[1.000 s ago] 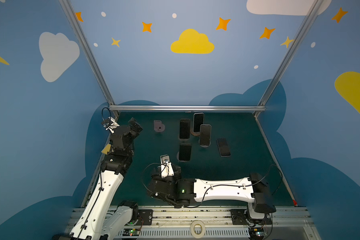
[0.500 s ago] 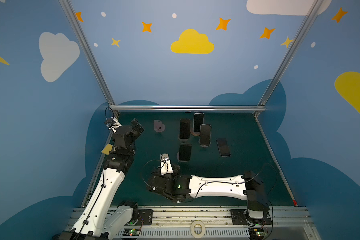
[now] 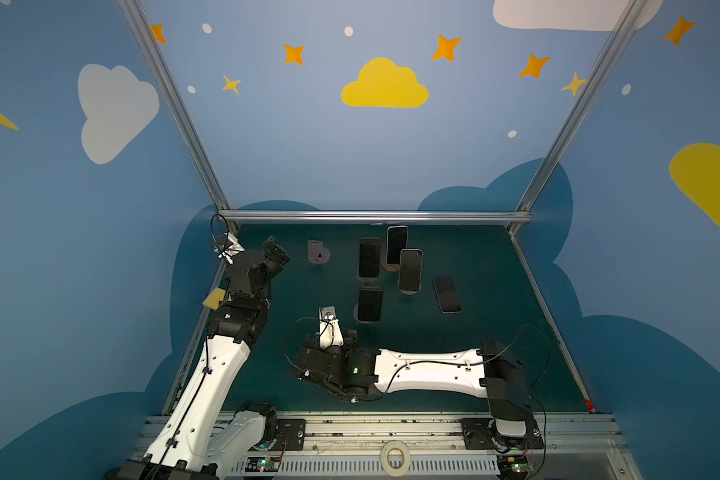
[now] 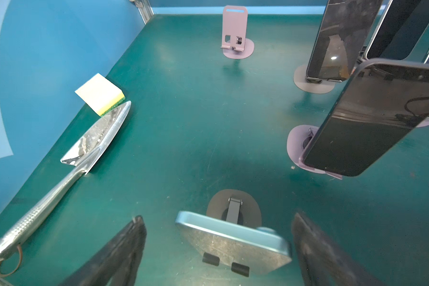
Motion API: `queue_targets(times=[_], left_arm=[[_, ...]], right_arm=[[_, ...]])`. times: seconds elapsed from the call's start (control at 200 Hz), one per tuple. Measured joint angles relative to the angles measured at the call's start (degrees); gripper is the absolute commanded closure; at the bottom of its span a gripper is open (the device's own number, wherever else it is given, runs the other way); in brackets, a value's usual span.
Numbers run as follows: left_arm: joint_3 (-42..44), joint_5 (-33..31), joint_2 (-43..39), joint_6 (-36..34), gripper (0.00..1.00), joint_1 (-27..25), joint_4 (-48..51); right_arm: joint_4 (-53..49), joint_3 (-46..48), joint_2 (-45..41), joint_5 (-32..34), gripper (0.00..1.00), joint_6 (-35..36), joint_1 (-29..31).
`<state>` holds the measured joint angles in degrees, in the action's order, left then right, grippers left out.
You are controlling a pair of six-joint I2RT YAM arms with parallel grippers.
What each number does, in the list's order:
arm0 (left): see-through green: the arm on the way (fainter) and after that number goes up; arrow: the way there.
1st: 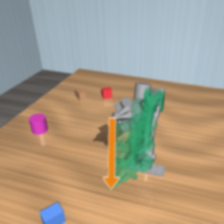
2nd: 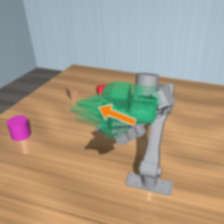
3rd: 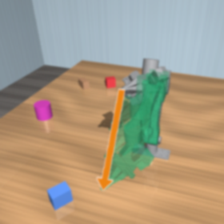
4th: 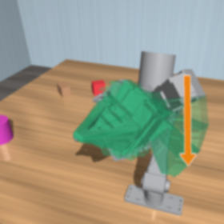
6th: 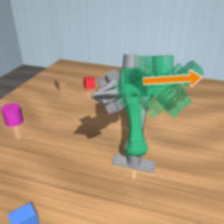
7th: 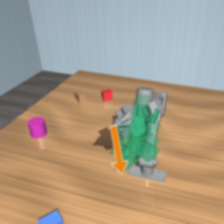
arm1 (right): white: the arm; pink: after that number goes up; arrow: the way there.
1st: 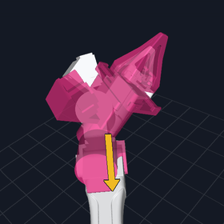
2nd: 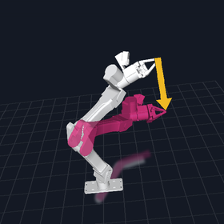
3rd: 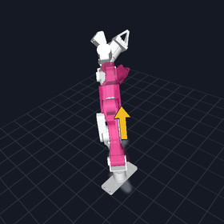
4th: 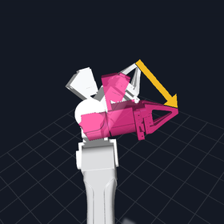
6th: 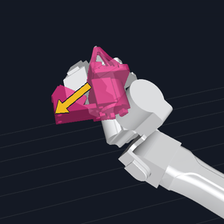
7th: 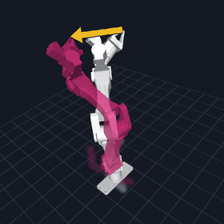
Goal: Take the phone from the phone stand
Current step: 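Lower the right gripper over the light-blue phone's top edge on its stand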
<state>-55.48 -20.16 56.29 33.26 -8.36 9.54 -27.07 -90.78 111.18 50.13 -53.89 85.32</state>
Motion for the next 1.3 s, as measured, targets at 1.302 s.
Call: queue_targets(times=[1.302], left_arm=[[0.0,1.7,1.0,0.0,0.00,0.0,-0.3]], right_arm=[[0.2,-1.3,4.3,-2.8,0.25,-1.1,-2.0]])
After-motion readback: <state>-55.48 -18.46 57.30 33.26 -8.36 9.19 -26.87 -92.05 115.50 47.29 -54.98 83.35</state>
